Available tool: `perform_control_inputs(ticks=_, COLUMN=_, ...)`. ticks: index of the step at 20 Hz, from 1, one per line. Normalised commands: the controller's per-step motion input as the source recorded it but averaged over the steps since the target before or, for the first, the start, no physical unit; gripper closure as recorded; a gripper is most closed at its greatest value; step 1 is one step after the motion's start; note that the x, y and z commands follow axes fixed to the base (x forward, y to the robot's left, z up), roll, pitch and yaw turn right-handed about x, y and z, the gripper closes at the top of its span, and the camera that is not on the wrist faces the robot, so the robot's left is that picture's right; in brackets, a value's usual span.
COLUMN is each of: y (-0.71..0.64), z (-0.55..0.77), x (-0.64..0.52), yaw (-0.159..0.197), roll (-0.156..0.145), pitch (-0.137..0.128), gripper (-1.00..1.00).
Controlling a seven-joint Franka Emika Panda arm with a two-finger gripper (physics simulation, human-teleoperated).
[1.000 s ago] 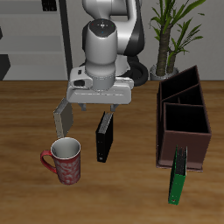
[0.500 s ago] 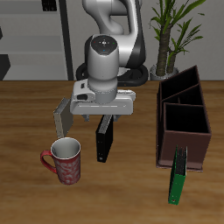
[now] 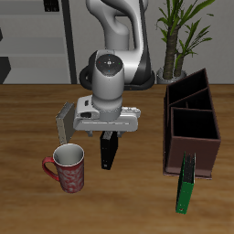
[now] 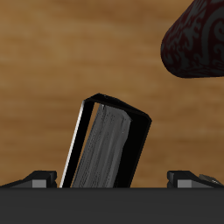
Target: Place the black book into the left desk caddy's left compartment
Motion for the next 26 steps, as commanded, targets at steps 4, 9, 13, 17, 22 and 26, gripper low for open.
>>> perform_control_inputs(ticks=4, y=0.0, z=-0.26, x=0.03, yaw=-0.019, roll=0.014, pitch=0.037, gripper=1.0)
perform_control_inputs(ticks=9, y=0.11, z=-0.12, x=0.01, yaw=-0.018, roll=0.008, pitch=0.015, gripper=1.0)
perform_control_inputs(ticks=13, y=0.11, z=0.09, x=-0.03, yaw=-0.01, roll=0.006, pitch=-0.007, gripper=1.0)
perform_control_inputs(ticks=17, y=0.19, z=0.46, x=-0.16, yaw=-0.052, roll=0.003, pitch=-0.026, gripper=1.0)
perform_control_inputs(ticks=22, y=0.26, z=0.64, x=-0.28, yaw=-0.007, roll=0.019, pitch=-0.043, gripper=1.0)
perform_control_inputs(ticks=26, y=0.07, z=0.66, x=-0.33, yaw=-0.042, roll=-0.044, pitch=-0.042, gripper=1.0)
